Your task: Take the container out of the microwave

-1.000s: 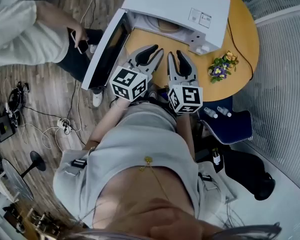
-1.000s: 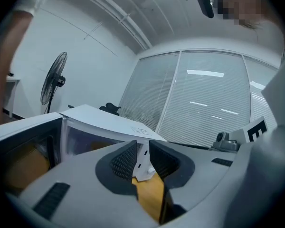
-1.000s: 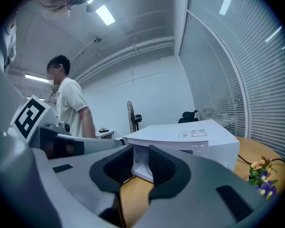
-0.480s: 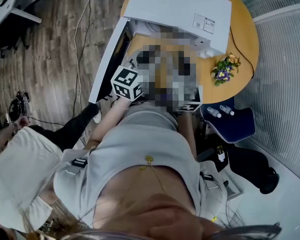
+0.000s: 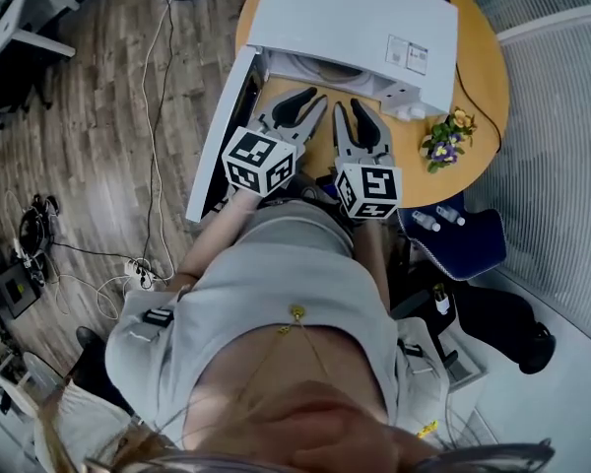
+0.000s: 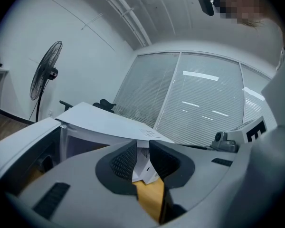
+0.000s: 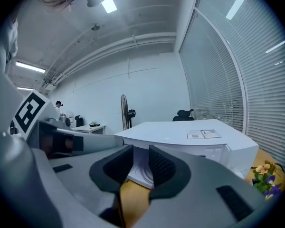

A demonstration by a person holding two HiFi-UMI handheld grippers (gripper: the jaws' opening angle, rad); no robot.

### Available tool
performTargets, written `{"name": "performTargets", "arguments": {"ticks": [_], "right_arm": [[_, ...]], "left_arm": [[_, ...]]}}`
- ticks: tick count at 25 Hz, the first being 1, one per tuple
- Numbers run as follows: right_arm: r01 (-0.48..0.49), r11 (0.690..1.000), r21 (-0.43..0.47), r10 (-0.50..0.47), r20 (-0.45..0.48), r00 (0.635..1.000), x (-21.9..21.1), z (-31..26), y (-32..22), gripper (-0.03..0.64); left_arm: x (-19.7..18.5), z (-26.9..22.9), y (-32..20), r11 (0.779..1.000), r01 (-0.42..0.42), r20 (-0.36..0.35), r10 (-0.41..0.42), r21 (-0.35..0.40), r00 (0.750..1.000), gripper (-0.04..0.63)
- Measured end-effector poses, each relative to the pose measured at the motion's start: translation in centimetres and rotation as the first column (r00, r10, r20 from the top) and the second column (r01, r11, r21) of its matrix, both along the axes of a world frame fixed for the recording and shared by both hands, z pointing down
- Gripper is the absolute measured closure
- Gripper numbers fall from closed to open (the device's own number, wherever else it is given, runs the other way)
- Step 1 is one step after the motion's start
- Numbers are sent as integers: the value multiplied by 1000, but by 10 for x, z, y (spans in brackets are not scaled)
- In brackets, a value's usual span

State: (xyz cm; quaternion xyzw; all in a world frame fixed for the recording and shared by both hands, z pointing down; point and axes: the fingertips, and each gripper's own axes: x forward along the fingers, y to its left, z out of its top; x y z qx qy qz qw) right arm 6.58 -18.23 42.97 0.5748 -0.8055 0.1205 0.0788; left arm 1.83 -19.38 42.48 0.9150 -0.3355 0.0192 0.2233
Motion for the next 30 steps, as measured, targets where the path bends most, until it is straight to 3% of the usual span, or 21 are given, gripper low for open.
{"name": "performTargets", "arguments": {"ticks": [16, 30], "right_arm": [[-60, 998, -6, 59, -16, 998, -8, 13, -19, 509], [-25, 1000, -19, 25, -12, 1000, -1, 20, -35, 508]], "left_arm": [[-13, 16, -17, 999, -51, 21, 51, -4, 998, 511], [-11, 19, -32, 1000, 3, 21, -3, -2, 1000, 511]]}}
